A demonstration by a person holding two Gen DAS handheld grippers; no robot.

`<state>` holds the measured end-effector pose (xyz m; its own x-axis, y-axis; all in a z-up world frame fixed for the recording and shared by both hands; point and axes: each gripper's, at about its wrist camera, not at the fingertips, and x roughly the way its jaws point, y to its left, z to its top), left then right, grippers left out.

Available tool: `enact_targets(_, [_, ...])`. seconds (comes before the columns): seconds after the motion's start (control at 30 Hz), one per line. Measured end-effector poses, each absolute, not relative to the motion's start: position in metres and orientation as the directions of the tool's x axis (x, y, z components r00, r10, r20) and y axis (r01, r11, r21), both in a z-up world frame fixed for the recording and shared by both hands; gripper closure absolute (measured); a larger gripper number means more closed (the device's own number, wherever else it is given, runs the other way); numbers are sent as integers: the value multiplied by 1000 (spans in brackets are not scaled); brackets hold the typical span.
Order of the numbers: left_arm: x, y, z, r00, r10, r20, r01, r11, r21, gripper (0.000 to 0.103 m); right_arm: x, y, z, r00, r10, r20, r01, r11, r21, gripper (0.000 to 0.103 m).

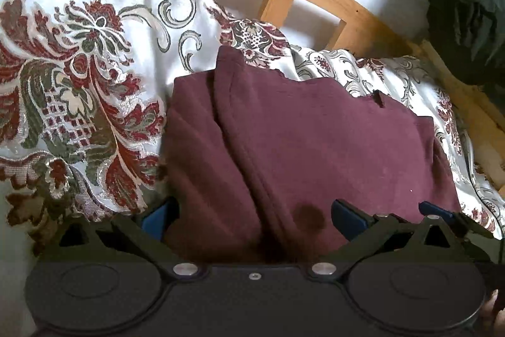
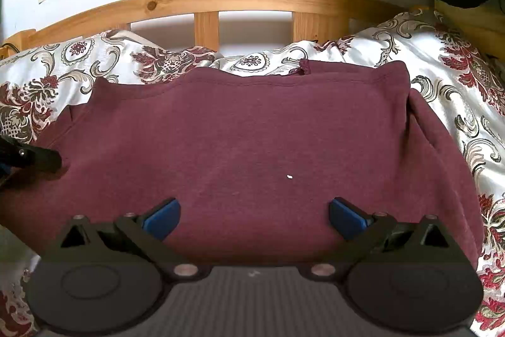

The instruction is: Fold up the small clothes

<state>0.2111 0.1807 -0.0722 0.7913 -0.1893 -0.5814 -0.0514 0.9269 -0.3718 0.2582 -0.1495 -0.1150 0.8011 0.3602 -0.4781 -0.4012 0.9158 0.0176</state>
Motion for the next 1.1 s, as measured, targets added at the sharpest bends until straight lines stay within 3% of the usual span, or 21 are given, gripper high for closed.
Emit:
enact_targets(0.2, [213,185,-71,770,-229,-595,-83,890,-449,5,258,-149,-115,801,361,-478,-401,916,18,1])
enact_targets(0.3, [211,188,-70,764,-175,-622,-170,874,-455,23,258,-150,-115,801,362,-477,-402,916,20,1])
enact_targets(0.47, [210,186,-69,742,-156,-652,-199,878,-436,43,258,-149,-114,797,363,-482,-402,915,24,1])
enact_targets(0.53, [209,187,-69,744,-159,-650,-204,871,-446,58,258,-150,-113,792,367,-488,-406,913,27,1])
enact_targets(0.63, [209,186,-67,754,-161,-637,-196,870,-452,70,256,-153,-108,772,383,-508,-428,903,31,1])
enact_targets(0.83, [203,170,-44,813,-154,-562,-146,880,-452,76,253,-182,-95,740,447,-503,-459,882,108,0])
enact_targets(1.1, [233,106,18,850,-254,-461,78,927,-368,78,259,-241,-82,829,357,-430,-338,933,123,0])
